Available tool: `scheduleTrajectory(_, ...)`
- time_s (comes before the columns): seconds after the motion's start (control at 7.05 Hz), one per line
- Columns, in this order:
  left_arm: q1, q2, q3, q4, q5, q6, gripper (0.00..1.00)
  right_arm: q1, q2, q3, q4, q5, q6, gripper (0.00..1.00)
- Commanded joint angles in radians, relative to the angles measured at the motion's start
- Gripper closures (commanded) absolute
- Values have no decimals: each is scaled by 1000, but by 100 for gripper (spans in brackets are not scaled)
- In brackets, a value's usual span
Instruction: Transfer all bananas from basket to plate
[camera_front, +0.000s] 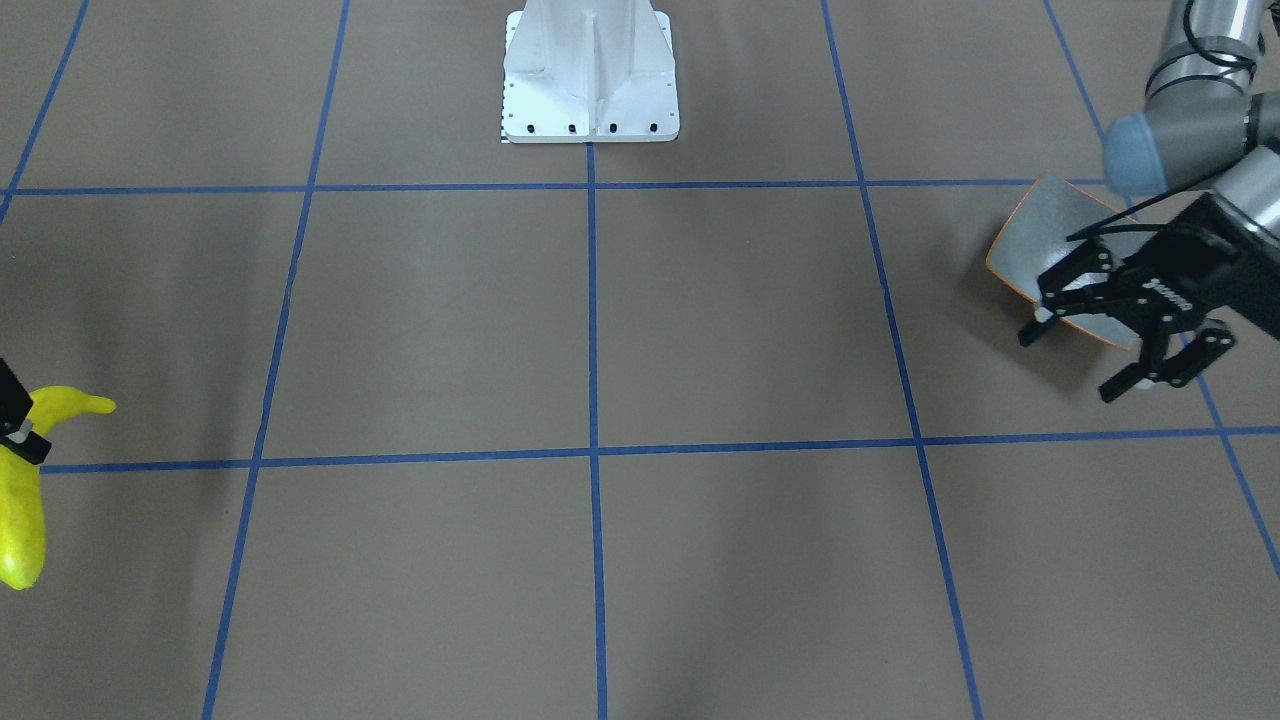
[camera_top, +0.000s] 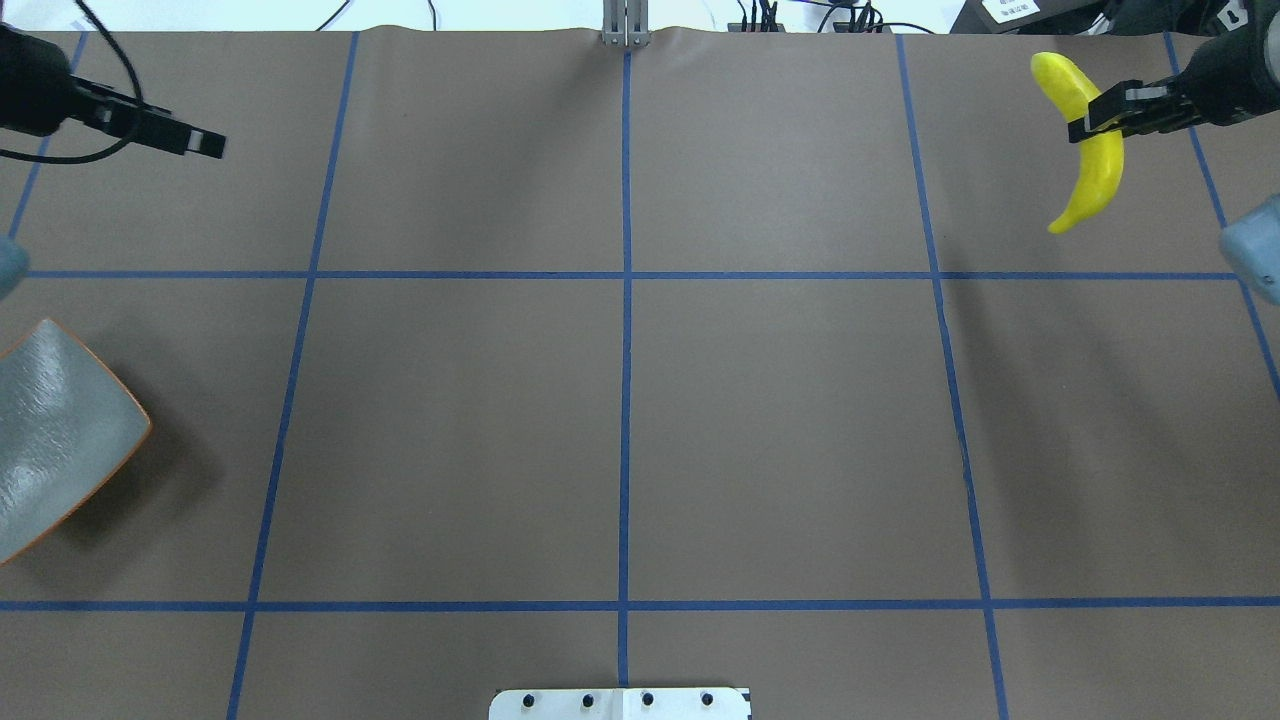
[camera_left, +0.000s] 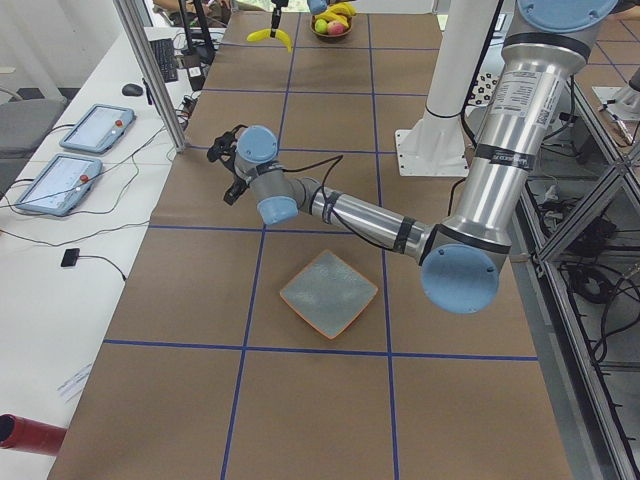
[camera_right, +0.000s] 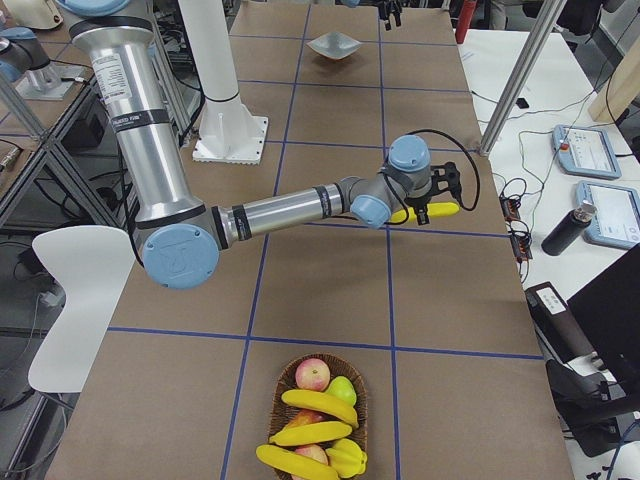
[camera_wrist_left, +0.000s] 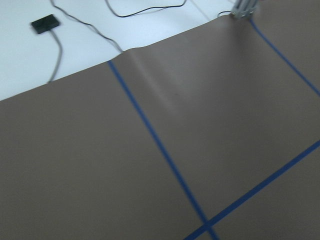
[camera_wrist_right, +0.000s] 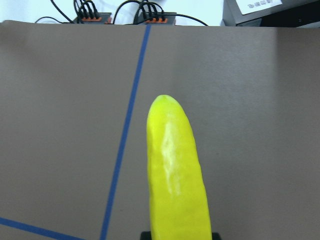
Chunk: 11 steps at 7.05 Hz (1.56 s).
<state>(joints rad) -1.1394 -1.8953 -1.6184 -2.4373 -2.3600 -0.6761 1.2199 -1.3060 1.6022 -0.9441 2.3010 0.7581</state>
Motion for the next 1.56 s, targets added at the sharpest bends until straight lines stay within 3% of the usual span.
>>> scheduleTrajectory(0.0, 122, -135, -8, -46, 1, -280, 0, -101, 5, 117, 4, -98, 149, 100)
scheduleTrajectory(0.28, 168, -238, -9, -46, 5, -510, 0, -228, 75, 182, 21, -236, 387, 100)
scheduleTrajectory(0.71, 275, -318, -24, -46, 175, -667, 0, -368, 106, 292, 19, -340, 529, 100)
scheduleTrajectory(1.13, 316, -373, -37, -54, 290, -970, 0, -587, 177, 340, 19, -668, 530, 100)
scheduleTrajectory(1.42, 357, -366, -34, -84, 339, -1030, 0, -692, 197, 377, 18, -794, 530, 100)
